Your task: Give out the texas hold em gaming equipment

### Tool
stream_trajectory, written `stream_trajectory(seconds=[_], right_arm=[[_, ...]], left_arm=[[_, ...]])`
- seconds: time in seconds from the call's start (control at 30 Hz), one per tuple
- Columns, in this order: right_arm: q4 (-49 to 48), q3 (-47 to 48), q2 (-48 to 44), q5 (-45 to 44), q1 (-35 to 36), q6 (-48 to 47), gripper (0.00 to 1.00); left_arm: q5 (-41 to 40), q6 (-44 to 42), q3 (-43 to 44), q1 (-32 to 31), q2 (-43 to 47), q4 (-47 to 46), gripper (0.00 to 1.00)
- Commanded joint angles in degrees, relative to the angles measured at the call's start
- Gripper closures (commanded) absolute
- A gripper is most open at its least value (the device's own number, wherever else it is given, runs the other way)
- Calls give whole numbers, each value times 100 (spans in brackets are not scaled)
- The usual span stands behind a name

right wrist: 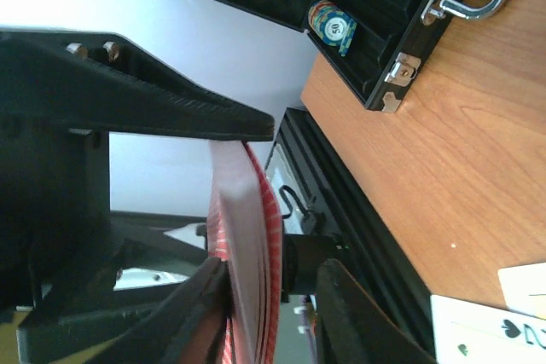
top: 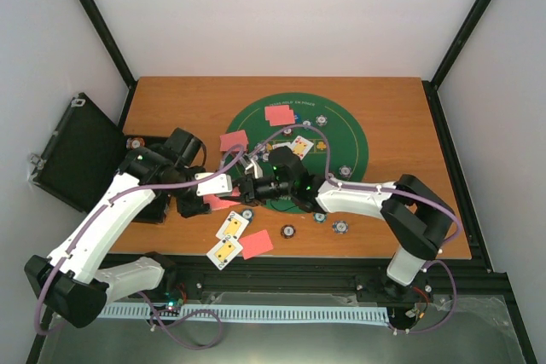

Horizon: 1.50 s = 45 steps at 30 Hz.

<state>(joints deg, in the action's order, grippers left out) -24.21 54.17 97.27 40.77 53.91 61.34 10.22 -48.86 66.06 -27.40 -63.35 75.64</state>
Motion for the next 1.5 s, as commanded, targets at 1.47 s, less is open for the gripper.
stream_trajectory(seconds=[1.47], right_arm=[[6582,3287,1185,-7756,-1822,-5808,97]], left_arm=[[7,-62,83,-29,30,103,83]])
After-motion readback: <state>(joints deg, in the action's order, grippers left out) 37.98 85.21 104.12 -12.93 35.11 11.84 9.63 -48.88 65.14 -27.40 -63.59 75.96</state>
